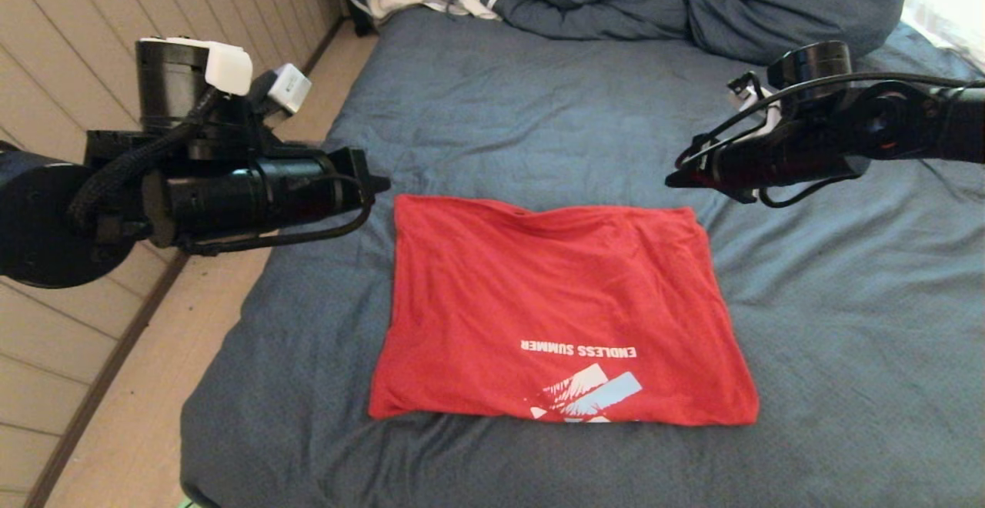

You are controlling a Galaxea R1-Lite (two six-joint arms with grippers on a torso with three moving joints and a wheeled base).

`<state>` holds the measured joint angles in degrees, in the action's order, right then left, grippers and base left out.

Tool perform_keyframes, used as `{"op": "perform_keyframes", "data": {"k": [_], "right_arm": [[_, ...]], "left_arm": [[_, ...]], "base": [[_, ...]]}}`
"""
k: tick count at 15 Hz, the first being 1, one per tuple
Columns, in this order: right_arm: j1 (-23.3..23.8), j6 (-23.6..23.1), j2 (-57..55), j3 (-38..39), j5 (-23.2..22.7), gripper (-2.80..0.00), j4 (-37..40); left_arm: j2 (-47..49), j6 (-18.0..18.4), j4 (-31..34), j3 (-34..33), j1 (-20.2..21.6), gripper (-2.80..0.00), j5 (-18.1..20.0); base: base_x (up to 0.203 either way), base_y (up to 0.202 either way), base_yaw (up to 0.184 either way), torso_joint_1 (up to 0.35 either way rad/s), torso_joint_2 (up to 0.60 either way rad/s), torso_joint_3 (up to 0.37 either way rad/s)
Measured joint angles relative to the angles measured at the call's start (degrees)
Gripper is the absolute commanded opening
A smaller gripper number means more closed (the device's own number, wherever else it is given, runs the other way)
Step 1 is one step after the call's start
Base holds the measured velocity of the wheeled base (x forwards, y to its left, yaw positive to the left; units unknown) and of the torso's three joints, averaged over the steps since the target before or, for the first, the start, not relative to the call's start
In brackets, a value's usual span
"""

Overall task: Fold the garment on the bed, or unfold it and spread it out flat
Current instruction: Fold the red T-shirt

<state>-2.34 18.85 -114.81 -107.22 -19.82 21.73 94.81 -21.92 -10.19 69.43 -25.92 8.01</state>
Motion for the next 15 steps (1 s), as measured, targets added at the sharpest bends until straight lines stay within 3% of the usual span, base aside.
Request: {"op": "perform_keyframes", "data": {"k": [4,5,6,9,11,13,15], "right_arm": [[1.87,-6.09,7.86,9.56,0.12,-2.80,8.78],[2.01,-7.24,9.63,12.97,0.19,-1.24,9.30],[2.12,-8.00,11.24,16.33,0.19,0.00,8.86],[2.17,-10.96,14.92,24.82,0.11,0.00,5.01],[2.01,-13.00,16.35,28.63,0.08,0.00,4.56],[1.97,-13.75,17.15,30.35,-0.12,0.00,4.41],[1.64,-13.77,17.62,31.10,-0.13,0.00,4.46]], "left_arm": [[-5.35,-1.88,9.47,-2.45,2.68,-2.80,7.39],[-6.20,-2.84,9.44,-3.93,3.36,-2.80,8.36],[-6.80,-3.35,9.42,-5.40,3.86,-2.80,9.18],[-7.27,-4.77,8.92,-8.83,4.46,-2.80,10.33],[-6.74,-6.02,4.99,-11.07,4.53,-2.80,10.37],[-5.85,-6.27,-0.50,-13.00,4.56,-2.80,10.06],[-5.00,-6.04,-2.02,-13.21,4.58,-2.80,9.90]], "base": [[0.000,0.000,0.000,0.000,0.00,0.000],[0.000,0.000,0.000,0.000,0.00,0.000],[0.000,0.000,0.000,0.000,0.00,0.000],[0.000,0.000,0.000,0.000,0.00,0.000],[0.000,0.000,0.000,0.000,0.00,0.000],[0.000,0.000,0.000,0.000,0.00,0.000],[0.000,0.000,0.000,0.000,0.00,0.000]]}}
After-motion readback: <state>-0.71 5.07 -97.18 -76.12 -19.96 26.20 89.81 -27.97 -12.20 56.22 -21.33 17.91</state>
